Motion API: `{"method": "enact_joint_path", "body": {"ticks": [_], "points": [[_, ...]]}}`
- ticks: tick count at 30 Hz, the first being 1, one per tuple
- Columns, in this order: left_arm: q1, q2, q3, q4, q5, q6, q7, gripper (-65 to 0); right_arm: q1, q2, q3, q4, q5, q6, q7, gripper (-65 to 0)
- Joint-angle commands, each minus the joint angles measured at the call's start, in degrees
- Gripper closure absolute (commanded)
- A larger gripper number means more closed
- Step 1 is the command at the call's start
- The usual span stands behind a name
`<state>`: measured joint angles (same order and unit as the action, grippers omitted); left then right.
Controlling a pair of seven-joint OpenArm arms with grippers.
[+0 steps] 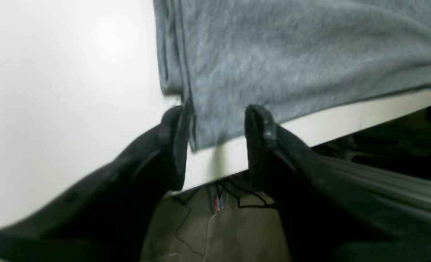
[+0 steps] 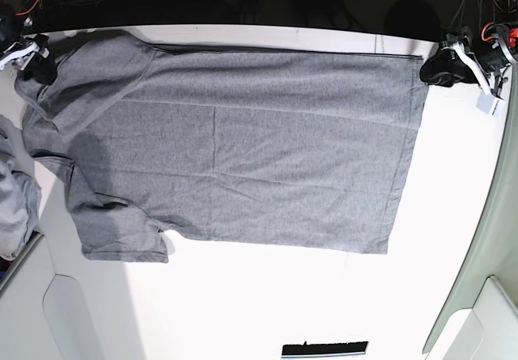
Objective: Layout the t-shirt on the table in an organized manner, then fold the t-shirt properly
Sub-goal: 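Grasp the folded edge corners with both grippers, then grasp the hem corners and fold the hem over onto the shirt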
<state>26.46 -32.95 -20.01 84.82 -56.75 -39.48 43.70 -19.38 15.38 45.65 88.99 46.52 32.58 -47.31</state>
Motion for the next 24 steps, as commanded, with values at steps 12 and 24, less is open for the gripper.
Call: {"method": "enact_joint_path", "body": {"ticks": [12,24], "points": [[-10.23,-4.55,-2.1,7.43,0.94,-0.52,-5.05,-28.0,8.68,5.07,5.22,7.69,-1.29,-1.2,4.26,-24.4],[-35.06,-4.15,18.14,-17.9,14.82,0.31,-15.06,-28.8,32.26,8.13,-13.31,-21.49,-19.21,-4.42,17.53,-27.4]]}}
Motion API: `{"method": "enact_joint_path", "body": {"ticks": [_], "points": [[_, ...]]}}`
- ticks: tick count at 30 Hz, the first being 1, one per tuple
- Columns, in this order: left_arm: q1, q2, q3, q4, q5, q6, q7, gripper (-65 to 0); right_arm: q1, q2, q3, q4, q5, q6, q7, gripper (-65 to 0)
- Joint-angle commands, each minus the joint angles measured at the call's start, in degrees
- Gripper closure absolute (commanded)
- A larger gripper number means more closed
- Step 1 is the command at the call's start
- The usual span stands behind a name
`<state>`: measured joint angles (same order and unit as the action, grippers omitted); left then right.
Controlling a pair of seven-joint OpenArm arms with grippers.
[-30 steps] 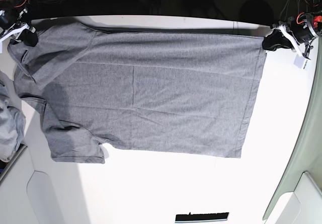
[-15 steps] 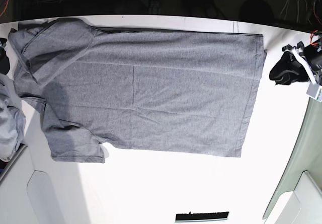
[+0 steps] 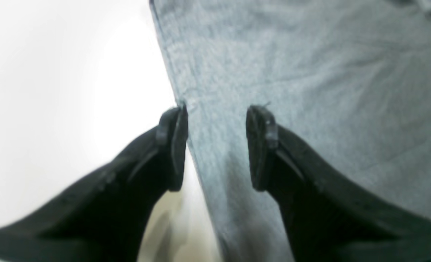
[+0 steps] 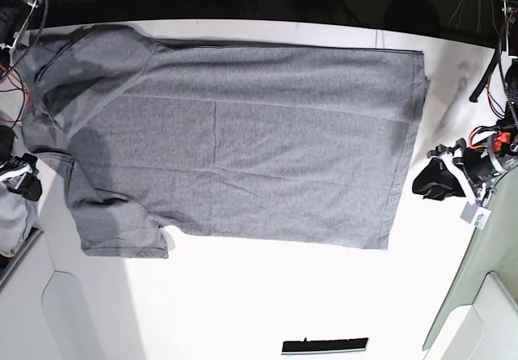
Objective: Layout the t-shirt on the table in an organized manner, then fold the t-shirt properly
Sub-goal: 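Grasp the hem corners and fold the hem over onto the shirt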
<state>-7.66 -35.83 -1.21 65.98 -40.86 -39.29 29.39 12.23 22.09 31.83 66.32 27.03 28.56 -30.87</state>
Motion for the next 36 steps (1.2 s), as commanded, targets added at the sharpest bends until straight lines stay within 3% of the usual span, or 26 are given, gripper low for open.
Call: {"method": "enact_joint_path", "body": {"ticks": [1,4,8,15,19,25,27,29,31,34,36], "points": [[-3.39,-0.98,0.81,-2.36,0.59,1.01,-2.43,-28.8,2.71,1.36,-1.01,-2.16,-0.81,-0.63,2.27,-30.6],[-11.06,0.24,3.74,-13.25,4.04,3.1,-6.16,-28.8,8.83,1.36,-4.92,-12.33,-5.05,-4.02,5.92,-37.3],[-19.32,3.02,4.0,-27.61,4.72,3.04,-6.73,-28.9,14.69,1.38,-6.73,-23.21,-8.7,-6.95,9.73,-37.3],[-22.16,8.37,4.0,-35.93,6.56,2.95,-10.36,-28.8,16.65,0.48,-6.73,-28.44,-8.85,-5.14,10.51,-37.3],[-22.88,11.78,4.74,-35.93,11.26,8.07,-11.93,-28.8,16.61,-0.92,-6.73,-29.18,-8.83,-4.07,10.51,-37.3],[-23.32,13.77,8.96,-35.93,13.88,8.66,-13.11,-28.5,16.63,-2.45,-6.75,-29.18,-8.76,-1.2,10.49,-37.3],[-23.43,13.77,11.02,-35.93,13.92,8.66,-13.57,-22.9,16.68,-2.75,-6.78,-29.16,-8.63,-0.22,10.49,-37.1],[-23.74,13.77,12.87,-35.93,13.99,8.66,-13.81,-10.1,16.79,-2.86,-6.82,-29.16,-8.59,0.85,10.49,-36.8],[-24.11,13.75,13.81,-35.93,14.21,8.66,-14.23,0.0,16.79,-2.86,-6.82,-28.74,-8.63,0.87,10.49,-32.1],[-24.92,13.57,13.86,-35.91,14.21,8.31,-14.14,0.0,16.79,-2.71,-6.8,-27.19,-9.6,3.48,10.45,-15.1],[-25.7,13.14,13.86,-35.71,14.03,4.02,-13.35,0.0,16.76,-2.71,-6.8,-25.29,-9.66,4.07,9.62,-4.9]]}}
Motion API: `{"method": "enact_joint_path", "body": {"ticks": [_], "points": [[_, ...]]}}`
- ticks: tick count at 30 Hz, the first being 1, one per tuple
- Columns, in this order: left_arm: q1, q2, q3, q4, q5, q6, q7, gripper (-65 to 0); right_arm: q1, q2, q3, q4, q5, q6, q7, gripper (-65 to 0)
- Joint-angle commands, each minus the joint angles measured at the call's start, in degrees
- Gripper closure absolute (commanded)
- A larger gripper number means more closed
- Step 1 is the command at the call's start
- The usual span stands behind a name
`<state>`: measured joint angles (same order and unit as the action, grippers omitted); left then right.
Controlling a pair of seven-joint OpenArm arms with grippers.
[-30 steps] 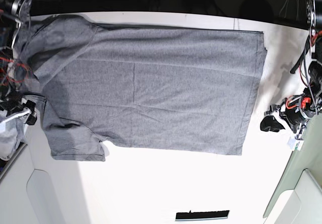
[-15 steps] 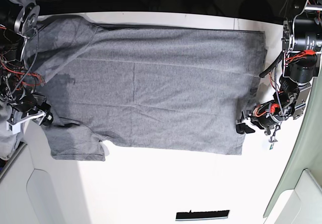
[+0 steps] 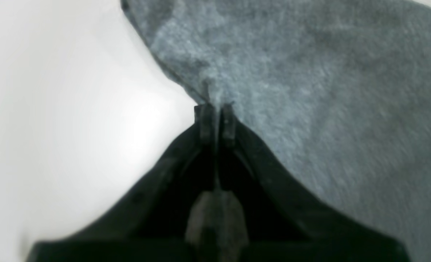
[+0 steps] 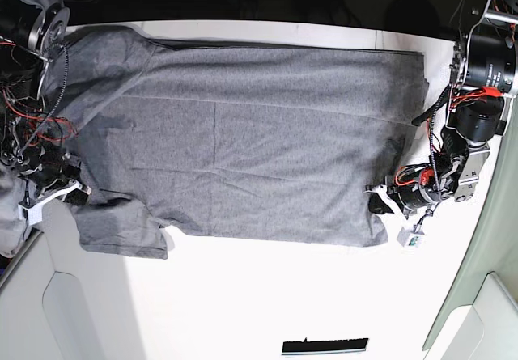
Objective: Layout the t-shirt on the table in an organized manner, then fold the t-shirt properly
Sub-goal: 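Grasp the hem corners and fold the hem over onto the shirt, then grasp both ends of the long folded strip with both grippers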
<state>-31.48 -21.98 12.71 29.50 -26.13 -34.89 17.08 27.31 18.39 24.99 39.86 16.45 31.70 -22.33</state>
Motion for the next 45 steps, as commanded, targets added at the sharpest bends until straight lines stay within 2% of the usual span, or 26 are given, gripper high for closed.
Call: {"method": "enact_joint_path", "body": {"ticks": [1,2,8,15,18,22,28,34,43,44,45], "points": [[-2.12,-1.07,-0.07,1.2,-1.44,-3.34,0.0,0.0,1.68,1.01,0.04,2.45,0.92,0.92,0.11,-0.4],[-2.16,-1.51,-0.07,1.97,-2.67,-5.11,1.36,0.0,1.64,1.07,0.04,4.02,0.94,0.9,-1.36,0.0],[-0.68,-5.4,-0.07,9.29,-15.67,-5.11,12.76,0.0,0.22,3.28,0.07,13.92,8.59,0.87,-13.46,0.0],[6.01,-14.34,-0.07,20.85,-26.43,-5.11,20.81,0.0,-10.51,8.87,0.09,29.31,19.76,0.87,-20.13,0.0],[10.6,-18.16,-0.07,27.41,-30.58,-5.11,23.34,0.0,-16.13,10.49,0.17,35.08,24.06,0.85,-21.27,0.0],[16.37,-22.64,-0.09,36.09,-35.78,-5.11,25.03,0.0,-23.12,10.78,1.53,42.29,25.97,0.7,-21.97,0.0],[23.1,-27.26,-0.09,46.38,-37.94,-5.11,28.48,0.0,-33.75,10.14,7.13,52.17,29.73,0.74,-23.8,0.0],[27.69,-28.48,-0.09,50.4,-38.84,-5.11,29.99,0.0,-43.87,10.14,11.37,60.39,31.61,0.76,-24.2,0.0],[33.4,-28.46,-0.09,50.4,-38.82,-5.11,31.67,0.0,-52.63,9.81,11.37,63.28,31.43,0.74,-24.17,0.0],[34.25,-28.48,-0.09,50.4,-38.84,-5.11,31.67,-3.9,-53.13,9.68,11.34,62.95,31.32,0.74,-24.17,0.0],[35.06,-28.44,-0.09,50.4,-38.84,-5.11,31.63,-7.9,-53.57,9.31,11.3,62.49,31.17,0.74,-24.15,-4.5]]}}
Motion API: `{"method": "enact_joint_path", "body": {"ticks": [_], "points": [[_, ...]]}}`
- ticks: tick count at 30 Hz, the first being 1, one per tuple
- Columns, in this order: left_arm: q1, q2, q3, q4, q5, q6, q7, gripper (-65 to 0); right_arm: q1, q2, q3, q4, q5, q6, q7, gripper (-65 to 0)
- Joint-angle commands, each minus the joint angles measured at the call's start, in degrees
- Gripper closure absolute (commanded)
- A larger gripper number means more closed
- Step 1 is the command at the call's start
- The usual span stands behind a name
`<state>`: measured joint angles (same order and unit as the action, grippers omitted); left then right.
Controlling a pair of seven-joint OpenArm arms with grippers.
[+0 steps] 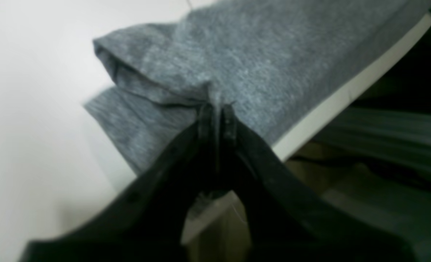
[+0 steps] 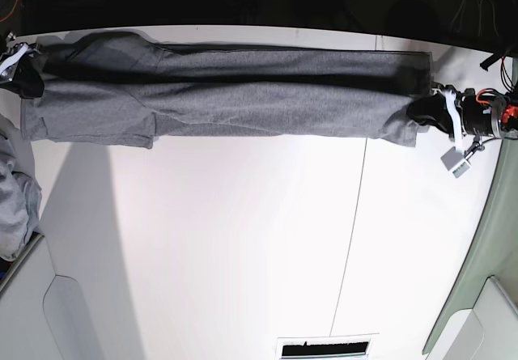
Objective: Layout the t-shirt on the table in an organized manner, then fold the t-shirt properly
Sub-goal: 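Grasp both ends of the long folded strip with both grippers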
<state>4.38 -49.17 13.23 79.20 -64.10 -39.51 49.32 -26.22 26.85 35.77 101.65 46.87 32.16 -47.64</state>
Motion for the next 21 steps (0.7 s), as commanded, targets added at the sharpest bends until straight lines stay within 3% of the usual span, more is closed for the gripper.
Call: {"method": "enact_joint_path", "body": {"ticks": [1,3,4,9,17,21], "points": [[0.02,-1.16,-0.61,0.7,-0.85,-0.49,-0.59,-11.0,-0.35,0.46,0.48,0.17,0.66,0.28,1.14,-11.6],[1.6,-1.01,-0.61,0.7,-0.85,-0.49,-0.63,-13.1,-0.76,-0.52,0.48,-0.96,0.63,0.26,1.14,-23.6],[2.08,-0.74,-0.61,0.68,-0.83,-0.49,-0.63,-14.0,-0.96,-0.9,0.48,-1.53,0.7,0.22,1.18,-26.6],[2.32,0.63,-2.73,0.68,2.14,-0.49,-2.03,-27.9,-0.9,-1.36,0.81,-2.05,1.14,0.11,2.56,-27.2],[3.15,1.05,-19.02,0.68,-1.03,-0.49,-0.79,-29.2,1.18,-1.33,5.53,-0.94,2.67,0.11,2.62,-27.1],[7.04,2.38,-23.02,0.66,-3.15,-0.49,-0.94,-37.5,3.41,-1.38,6.25,-0.87,2.67,0.04,3.67,-26.3]]}}
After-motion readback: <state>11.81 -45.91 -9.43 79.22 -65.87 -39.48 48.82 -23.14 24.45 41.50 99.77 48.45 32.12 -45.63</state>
